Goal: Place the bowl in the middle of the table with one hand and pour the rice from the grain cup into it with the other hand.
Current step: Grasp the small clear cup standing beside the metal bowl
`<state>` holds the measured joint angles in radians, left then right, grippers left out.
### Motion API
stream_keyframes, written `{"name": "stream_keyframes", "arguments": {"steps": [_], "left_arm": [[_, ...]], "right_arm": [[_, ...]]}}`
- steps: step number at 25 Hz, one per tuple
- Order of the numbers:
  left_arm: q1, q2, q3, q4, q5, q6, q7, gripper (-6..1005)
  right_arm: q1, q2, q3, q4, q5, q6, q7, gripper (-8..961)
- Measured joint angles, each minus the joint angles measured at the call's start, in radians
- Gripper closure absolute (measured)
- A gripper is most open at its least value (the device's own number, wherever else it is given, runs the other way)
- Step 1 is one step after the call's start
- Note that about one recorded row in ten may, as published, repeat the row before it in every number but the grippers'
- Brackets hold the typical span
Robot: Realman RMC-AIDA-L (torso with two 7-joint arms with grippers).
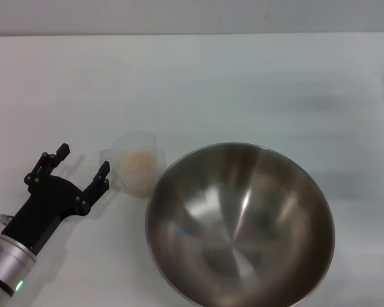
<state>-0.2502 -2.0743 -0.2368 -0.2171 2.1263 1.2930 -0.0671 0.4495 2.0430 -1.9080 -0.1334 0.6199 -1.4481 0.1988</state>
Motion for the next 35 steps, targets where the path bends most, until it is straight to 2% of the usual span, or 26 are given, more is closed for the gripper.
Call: {"name": "stream_keyframes", "arguments": {"steps": [16, 26, 35], "left_arm": [[-0.056, -0.001, -0.07, 0.002, 0.001, -0.045, 0.003, 250], [-0.077, -0.004, -0.067, -0.023, 0.005, -0.092, -0.007, 466], [-0.077, -0.003, -0.069, -0.042, 0.006, -0.097, -0.009, 861]], "right_arm": [[0.011, 0.004, 0.024, 0.0, 0.0, 0.006, 0.001, 545], [0.003, 0.008, 0.026, 0.0, 0.0, -0.001, 0.001, 545], [0.0, 0.008, 0.026, 0.0, -0.004, -0.004, 0.001, 545]]}}
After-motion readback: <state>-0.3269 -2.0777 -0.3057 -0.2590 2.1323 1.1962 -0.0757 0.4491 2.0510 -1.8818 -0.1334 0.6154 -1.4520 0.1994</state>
